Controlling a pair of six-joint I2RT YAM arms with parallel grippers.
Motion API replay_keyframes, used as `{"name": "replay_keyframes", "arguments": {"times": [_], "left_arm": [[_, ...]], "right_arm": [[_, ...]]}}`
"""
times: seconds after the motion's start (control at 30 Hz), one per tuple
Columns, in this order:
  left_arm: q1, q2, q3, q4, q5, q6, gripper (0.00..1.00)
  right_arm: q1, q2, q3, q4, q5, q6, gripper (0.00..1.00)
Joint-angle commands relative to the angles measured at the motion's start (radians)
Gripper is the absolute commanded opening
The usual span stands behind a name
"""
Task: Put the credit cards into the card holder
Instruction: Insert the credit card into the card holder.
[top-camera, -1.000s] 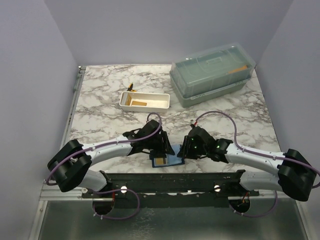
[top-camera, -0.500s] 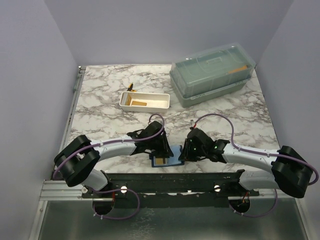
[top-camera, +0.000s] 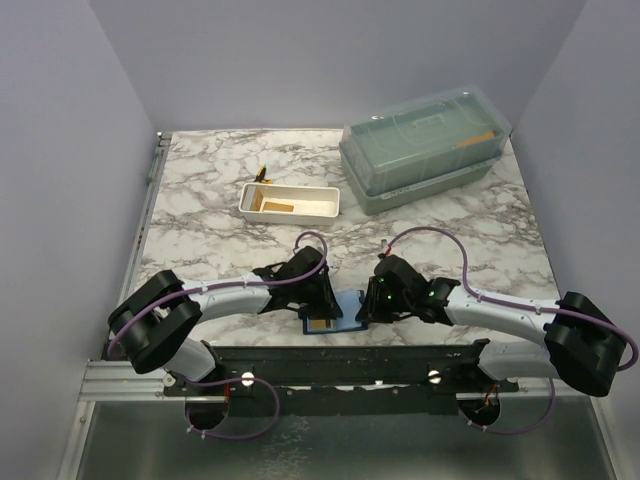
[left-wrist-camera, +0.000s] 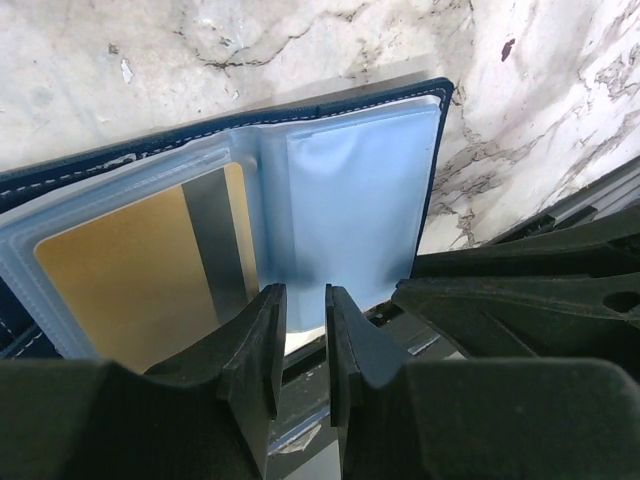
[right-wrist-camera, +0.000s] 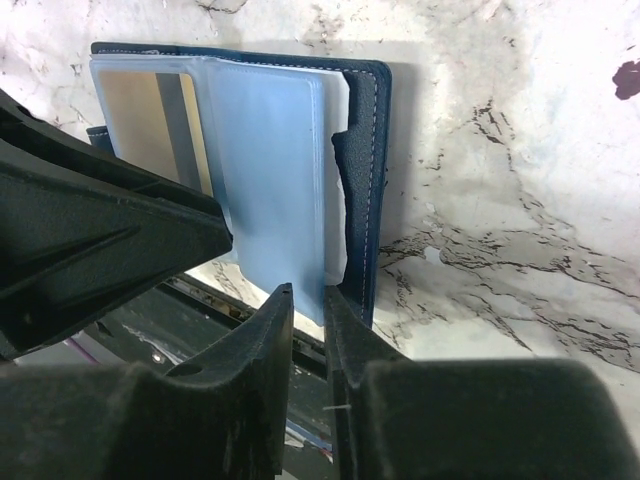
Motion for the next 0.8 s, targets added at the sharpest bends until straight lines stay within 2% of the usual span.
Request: {"name": "replay_keyframes", "arguments": {"times": [0.0,0.5,0.77], "left_arm": [[-0.007,-0.015,-0.019,0.017,-0.025,-0.007,0.27],[-0.009,-0.012,-0.041,0.037,-0.018,-0.022,0.23],[-0.008,0.031,-0.019,0.065,0.019,-0.012,0.20]], "right_arm": [[-0.005,0.015,0.019,0.022,-0.021,-0.010,0.21],[-0.005,0.020,-0.005,0.100,-0.055,-0.004,0.20],[-0.005,0.023,-0.011,0.114,-0.040,-0.002,0.23]]}}
